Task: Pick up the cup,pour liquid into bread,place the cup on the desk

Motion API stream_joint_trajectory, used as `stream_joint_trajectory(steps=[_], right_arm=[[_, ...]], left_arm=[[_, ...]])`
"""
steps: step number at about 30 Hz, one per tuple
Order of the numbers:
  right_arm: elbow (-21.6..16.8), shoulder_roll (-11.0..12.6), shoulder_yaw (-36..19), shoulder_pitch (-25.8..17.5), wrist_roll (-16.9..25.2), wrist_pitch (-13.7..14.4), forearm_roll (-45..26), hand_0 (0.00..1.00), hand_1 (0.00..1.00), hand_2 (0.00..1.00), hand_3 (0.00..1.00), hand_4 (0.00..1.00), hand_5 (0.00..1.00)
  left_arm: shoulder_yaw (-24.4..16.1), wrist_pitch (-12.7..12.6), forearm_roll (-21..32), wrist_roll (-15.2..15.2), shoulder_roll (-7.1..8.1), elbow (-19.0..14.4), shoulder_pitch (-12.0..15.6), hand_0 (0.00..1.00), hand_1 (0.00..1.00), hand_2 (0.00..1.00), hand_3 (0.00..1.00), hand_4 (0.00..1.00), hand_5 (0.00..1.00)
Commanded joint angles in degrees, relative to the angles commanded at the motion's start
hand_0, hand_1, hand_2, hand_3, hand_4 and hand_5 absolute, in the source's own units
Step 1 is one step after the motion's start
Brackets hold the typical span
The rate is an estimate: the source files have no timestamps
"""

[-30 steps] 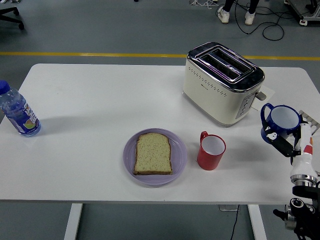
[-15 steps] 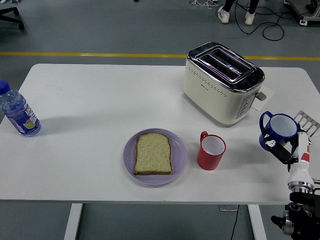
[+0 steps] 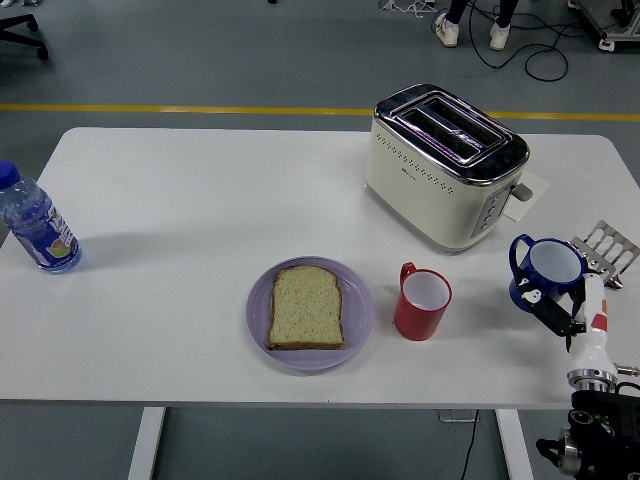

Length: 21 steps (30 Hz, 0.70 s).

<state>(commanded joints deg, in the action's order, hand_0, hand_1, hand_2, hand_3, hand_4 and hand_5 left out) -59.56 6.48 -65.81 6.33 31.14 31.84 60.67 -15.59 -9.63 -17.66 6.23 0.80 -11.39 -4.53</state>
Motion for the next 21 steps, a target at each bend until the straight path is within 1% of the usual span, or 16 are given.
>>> stream_joint_trajectory(steps=[5, 11, 14, 15, 20, 21], right_arm=[[1.4, 0.0, 0.86, 0.26, 1.97, 0.13, -3.06, 0.468, 0.457, 0.632, 0.748, 0.584, 0.002], [2.69, -0.05, 2.05, 0.69, 2.85, 0.07, -4.31, 0.468, 0.457, 0.634, 0.758, 0.601, 0.002], [4.04, -0.06, 3.08, 1.16, 3.22, -0.19, -5.52, 0.468, 0.457, 0.634, 0.758, 0.601, 0.002], [4.24, -0.06, 3.26, 1.24, 3.29, -0.23, -5.7, 0.468, 0.458, 0.634, 0.759, 0.616, 0.002], [5.57, -0.06, 4.54, 1.95, 3.87, -0.39, -6.9, 0.468, 0.458, 0.634, 0.759, 0.616, 0.002], [6.06, -0.06, 4.87, 2.1, 3.99, -0.5, -7.31, 0.468, 0.46, 0.634, 0.76, 0.643, 0.002]], left_arm=[[-0.02, 0.01, -0.01, 0.0, 0.01, 0.01, 0.03, 0.632, 0.637, 0.65, 0.503, 0.239, 0.865], [-0.05, 0.03, -0.07, 0.03, 0.01, 0.01, 0.01, 0.633, 0.638, 0.651, 0.503, 0.239, 0.865], [-0.08, 0.04, -0.16, 0.03, 0.02, 0.01, -0.01, 0.633, 0.638, 0.651, 0.503, 0.239, 0.865], [-0.12, 0.04, -0.17, 0.03, 0.02, 0.0, -0.01, 0.632, 0.638, 0.65, 0.503, 0.24, 0.866], [-0.15, 0.03, -0.13, 0.04, 0.01, 0.03, 0.03, 0.632, 0.638, 0.65, 0.503, 0.24, 0.866], [-0.14, 0.03, -0.19, 0.03, 0.0, 0.02, 0.03, 0.633, 0.637, 0.65, 0.503, 0.24, 0.866]])
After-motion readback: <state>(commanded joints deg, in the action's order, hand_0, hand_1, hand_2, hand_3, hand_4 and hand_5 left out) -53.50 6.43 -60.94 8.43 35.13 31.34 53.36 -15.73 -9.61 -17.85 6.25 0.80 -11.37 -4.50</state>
